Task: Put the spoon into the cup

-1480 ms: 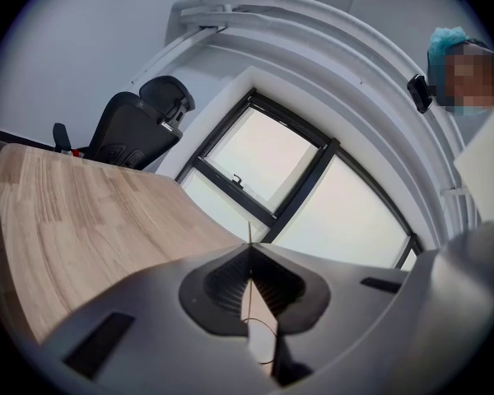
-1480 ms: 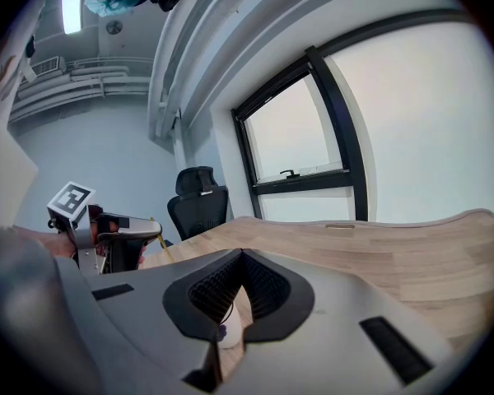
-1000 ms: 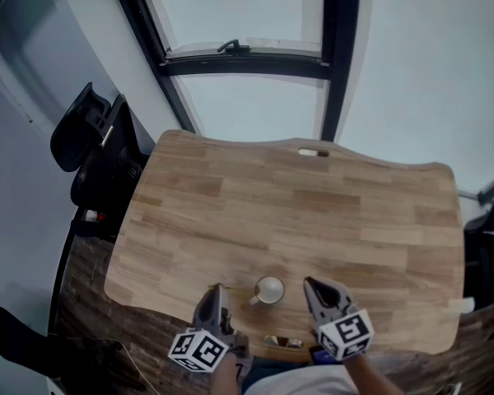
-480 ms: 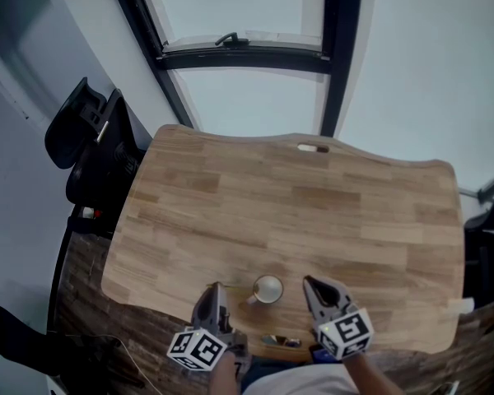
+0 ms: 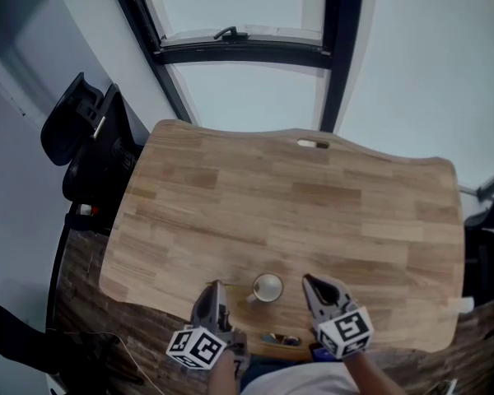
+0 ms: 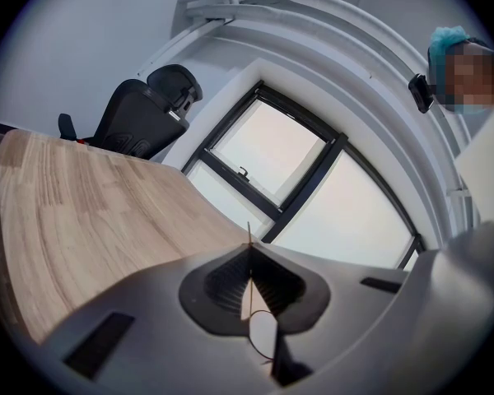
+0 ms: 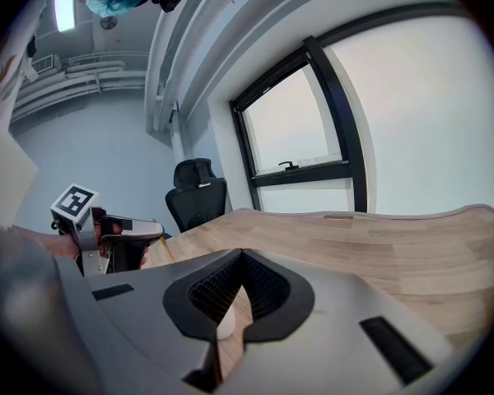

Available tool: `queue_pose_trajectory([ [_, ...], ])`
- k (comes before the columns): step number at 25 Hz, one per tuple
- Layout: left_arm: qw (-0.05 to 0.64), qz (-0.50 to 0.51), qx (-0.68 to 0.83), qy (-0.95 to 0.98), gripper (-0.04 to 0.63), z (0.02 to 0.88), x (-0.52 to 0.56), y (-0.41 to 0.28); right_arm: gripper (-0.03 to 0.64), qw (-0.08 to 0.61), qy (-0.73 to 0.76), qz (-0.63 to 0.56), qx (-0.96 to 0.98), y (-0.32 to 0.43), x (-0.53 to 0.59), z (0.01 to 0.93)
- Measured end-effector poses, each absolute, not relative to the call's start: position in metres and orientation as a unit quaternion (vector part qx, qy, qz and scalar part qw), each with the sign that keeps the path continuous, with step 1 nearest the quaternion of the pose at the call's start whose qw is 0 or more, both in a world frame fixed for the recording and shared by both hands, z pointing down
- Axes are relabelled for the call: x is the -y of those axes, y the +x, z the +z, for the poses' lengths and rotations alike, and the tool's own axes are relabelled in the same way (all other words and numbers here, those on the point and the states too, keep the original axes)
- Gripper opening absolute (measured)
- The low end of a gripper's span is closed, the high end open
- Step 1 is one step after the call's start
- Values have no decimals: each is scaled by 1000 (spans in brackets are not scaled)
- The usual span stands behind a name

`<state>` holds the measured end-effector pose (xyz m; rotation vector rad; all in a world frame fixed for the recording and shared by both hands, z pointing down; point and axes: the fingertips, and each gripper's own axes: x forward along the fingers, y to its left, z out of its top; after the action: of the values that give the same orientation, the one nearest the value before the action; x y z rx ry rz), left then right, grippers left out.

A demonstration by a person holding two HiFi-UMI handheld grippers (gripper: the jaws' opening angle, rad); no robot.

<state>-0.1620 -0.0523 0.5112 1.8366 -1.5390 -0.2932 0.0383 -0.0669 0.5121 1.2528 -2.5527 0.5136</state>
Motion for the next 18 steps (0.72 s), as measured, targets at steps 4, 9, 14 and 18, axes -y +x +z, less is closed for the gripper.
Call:
queue_pose_trajectory([
  [4, 355, -114, 595, 712, 3, 512, 52, -163, -3, 131, 425, 181, 877, 36, 65, 516],
  [9, 358, -115, 593, 712, 3, 513, 52, -161, -3, 132, 423, 179, 879, 33, 66, 517],
  [14, 363, -115, 591, 711, 3, 517, 51, -159, -3, 137, 424, 182, 876, 35, 64, 519],
  [18, 364, -115, 589, 712, 3, 519, 51, -156, -3, 138, 427, 181, 875, 37, 64, 519],
])
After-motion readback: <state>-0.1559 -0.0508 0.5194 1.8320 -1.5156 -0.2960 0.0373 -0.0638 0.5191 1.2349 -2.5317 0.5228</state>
